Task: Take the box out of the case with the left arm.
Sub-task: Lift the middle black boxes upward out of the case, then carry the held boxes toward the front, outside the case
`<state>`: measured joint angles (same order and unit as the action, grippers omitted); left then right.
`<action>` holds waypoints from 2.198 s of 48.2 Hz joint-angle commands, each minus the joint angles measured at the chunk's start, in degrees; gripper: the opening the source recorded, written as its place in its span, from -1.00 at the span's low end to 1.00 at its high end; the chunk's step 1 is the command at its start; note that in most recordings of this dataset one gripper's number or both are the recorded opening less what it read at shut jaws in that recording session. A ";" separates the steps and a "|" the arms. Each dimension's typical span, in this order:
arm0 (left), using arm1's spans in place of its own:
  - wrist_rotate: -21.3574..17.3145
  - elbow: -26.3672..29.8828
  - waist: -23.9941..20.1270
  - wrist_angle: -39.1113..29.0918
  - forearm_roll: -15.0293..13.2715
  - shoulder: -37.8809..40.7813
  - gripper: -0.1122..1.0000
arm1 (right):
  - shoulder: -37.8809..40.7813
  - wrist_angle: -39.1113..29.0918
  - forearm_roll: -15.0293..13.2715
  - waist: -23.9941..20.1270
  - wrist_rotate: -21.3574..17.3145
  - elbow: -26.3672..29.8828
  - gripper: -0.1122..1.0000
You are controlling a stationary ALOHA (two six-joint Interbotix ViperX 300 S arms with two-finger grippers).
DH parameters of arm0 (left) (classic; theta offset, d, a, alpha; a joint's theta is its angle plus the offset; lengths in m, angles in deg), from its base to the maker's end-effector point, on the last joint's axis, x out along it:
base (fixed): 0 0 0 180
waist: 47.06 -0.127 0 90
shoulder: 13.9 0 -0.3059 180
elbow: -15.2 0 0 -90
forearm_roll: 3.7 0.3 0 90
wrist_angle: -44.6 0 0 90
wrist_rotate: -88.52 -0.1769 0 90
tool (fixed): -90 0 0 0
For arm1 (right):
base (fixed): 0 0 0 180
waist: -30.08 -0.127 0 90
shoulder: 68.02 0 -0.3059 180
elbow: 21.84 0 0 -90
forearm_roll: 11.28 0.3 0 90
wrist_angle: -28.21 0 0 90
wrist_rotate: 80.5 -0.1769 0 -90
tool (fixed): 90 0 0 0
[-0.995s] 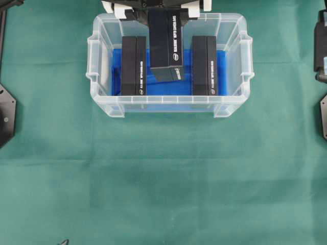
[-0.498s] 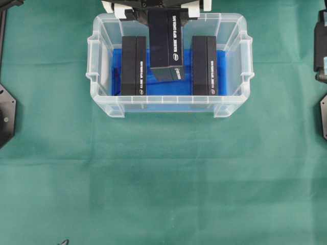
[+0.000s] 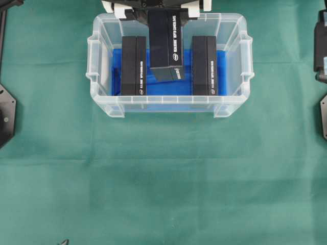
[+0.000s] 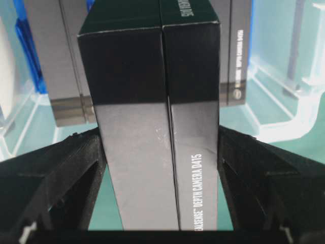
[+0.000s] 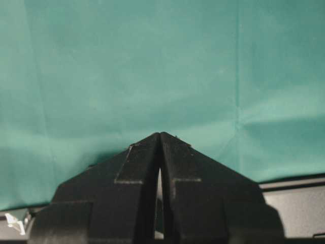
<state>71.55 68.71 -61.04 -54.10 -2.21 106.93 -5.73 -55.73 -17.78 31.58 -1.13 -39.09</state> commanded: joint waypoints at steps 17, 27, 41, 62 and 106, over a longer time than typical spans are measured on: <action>-0.09 1.14 0.09 0.18 0.26 -2.90 0.34 | -0.09 0.00 -0.09 0.09 -0.09 1.41 -0.76; 0.44 1.14 1.93 0.18 0.26 -2.90 0.34 | -0.09 0.00 -0.09 0.09 -0.09 1.49 -0.76; 4.04 1.14 8.17 0.18 0.35 -2.99 0.34 | -0.09 -0.09 -0.09 0.09 -0.09 1.49 -0.76; 14.15 1.14 19.07 0.53 0.88 -2.72 0.34 | -0.09 0.00 -0.09 0.09 -0.09 1.49 -0.76; 28.39 -1.41 29.27 1.32 1.93 -2.72 0.34 | -0.09 -0.35 -0.09 0.09 -0.09 1.41 -0.76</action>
<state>99.85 67.21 -31.86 -53.05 -0.54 106.93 -5.73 -56.08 -17.78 31.58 -1.13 -39.18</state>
